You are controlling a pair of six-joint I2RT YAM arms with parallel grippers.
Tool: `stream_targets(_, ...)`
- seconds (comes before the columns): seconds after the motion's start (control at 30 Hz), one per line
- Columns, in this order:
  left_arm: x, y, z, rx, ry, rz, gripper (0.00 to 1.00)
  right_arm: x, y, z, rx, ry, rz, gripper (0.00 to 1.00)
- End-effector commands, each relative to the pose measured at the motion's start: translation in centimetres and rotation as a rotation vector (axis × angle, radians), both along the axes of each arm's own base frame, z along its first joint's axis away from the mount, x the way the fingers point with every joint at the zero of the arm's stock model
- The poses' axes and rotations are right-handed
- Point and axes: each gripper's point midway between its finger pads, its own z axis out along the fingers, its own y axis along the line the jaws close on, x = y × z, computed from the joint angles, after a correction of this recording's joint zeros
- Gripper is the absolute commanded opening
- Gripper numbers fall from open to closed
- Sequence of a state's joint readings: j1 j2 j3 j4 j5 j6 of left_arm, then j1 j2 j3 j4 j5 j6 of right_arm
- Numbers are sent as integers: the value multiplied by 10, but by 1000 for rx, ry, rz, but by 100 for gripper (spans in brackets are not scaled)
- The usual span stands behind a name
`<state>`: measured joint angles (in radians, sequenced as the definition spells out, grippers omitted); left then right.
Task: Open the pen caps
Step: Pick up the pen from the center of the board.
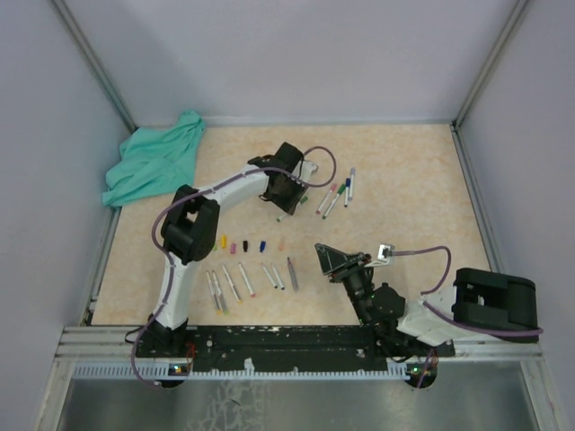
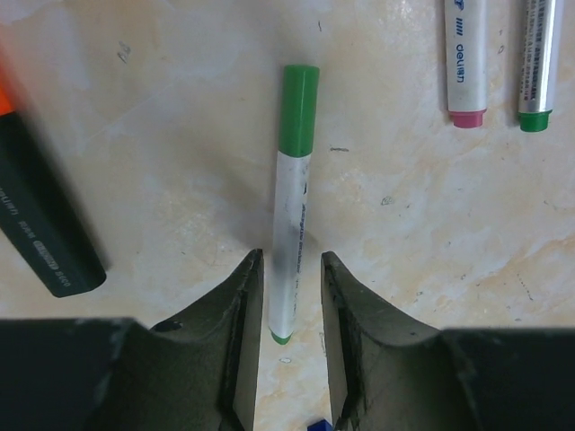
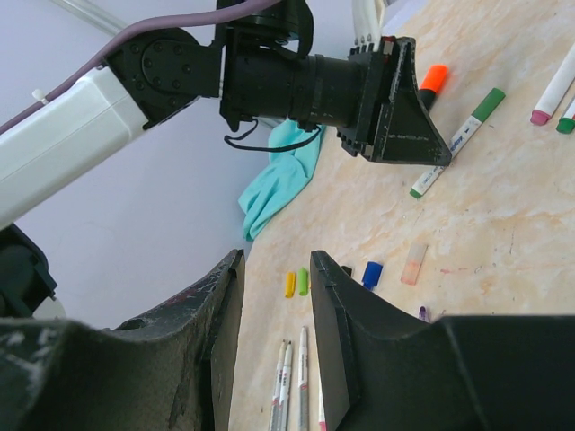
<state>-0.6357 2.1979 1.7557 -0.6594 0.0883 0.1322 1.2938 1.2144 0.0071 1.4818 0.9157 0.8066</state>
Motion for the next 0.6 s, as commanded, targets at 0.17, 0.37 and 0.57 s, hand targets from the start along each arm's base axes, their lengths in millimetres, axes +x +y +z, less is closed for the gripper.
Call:
stream_targets(0.17,-9,-4,-19,41,48,-21,26,0,-20,-10,20,17,-41,36)
stream_targets(0.37,-15,4,-35,131,37,-11,26,0,-19,-11,13,20,-42,36)
stream_targets(0.57,-18,-4,-31,101,34,1,3,-2,-14,1,-19,-36,-21,36)
